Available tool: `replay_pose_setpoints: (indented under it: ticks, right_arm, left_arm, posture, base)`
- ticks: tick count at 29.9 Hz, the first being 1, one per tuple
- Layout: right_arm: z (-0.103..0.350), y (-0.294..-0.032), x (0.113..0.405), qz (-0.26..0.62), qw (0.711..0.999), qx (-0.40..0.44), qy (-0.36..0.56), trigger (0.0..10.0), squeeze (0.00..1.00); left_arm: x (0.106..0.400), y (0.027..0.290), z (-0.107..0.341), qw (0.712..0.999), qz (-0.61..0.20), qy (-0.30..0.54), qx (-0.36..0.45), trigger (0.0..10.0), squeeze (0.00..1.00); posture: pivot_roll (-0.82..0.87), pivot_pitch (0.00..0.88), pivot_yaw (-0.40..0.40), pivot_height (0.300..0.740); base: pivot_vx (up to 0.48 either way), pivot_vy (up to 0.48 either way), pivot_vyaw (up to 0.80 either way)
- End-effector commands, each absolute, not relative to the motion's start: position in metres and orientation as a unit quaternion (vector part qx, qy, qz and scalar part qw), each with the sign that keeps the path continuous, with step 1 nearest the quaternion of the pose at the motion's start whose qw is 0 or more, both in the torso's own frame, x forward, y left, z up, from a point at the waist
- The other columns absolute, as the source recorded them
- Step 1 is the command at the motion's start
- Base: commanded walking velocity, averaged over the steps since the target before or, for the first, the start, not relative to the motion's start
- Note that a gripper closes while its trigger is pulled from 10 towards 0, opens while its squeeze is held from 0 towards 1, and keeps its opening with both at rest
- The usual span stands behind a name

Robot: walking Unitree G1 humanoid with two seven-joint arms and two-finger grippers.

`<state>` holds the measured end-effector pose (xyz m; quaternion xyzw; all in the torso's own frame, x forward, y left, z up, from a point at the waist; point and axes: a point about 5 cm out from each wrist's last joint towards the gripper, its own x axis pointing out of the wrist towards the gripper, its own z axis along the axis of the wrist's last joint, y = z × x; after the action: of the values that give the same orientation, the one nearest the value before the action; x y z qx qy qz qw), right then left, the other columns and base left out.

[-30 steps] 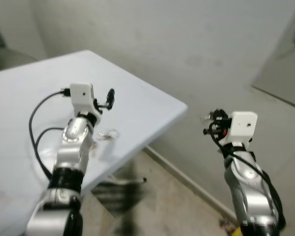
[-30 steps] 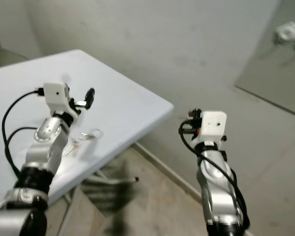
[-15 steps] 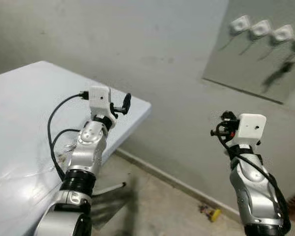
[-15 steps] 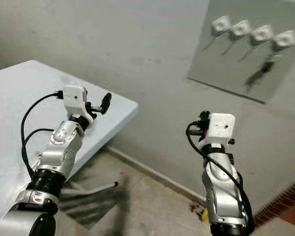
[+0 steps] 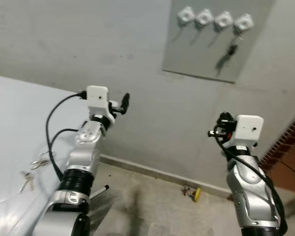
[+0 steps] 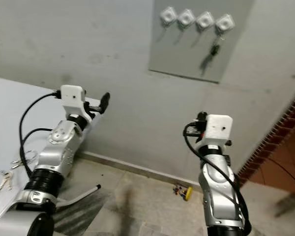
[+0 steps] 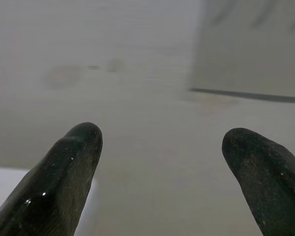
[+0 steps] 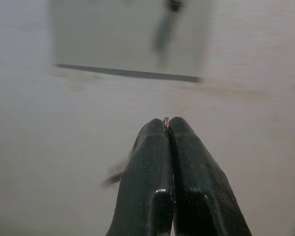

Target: Hang keys on a hook

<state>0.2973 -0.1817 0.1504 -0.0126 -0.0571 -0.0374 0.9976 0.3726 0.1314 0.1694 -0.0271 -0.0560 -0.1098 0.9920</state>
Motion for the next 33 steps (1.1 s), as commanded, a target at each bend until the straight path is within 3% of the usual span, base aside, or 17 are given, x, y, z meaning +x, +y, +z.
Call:
replay_pose_setpoints:
  ticks: [1,20,33]
  right_arm:
    - [0.1562,-0.1821,0.2978,-0.036,0.997,-0.002,-0.067,10.0,0.00]
    - [0.1592,-0.1785,0.2953,-0.025,0.996,-0.008,-0.085,10.0,0.00]
    - [0.1599,-0.1780,0.2948,-0.021,0.996,-0.010,-0.086,10.0,0.00]
  left_arm:
    - [0.3722,0.1274,0.1691,0.991,-0.118,-0.053,-0.021,10.0,0.00]
    - [0.3699,0.1229,0.1654,0.987,-0.151,-0.034,-0.042,10.0,0.00]
    - [0.3697,0.1240,0.1649,0.987,-0.150,-0.027,-0.052,10.0,0.00]
  posture:
    - [-0.06,0.000,0.002,0.740]
    - [-0.06,0.000,-0.004,0.740]
    - [-0.06,0.000,-0.010,0.740]
  base:
    - [0.000,0.000,-0.56]
    - [0.000,0.000,-0.04]
    - [0.300,0.000,0.00]
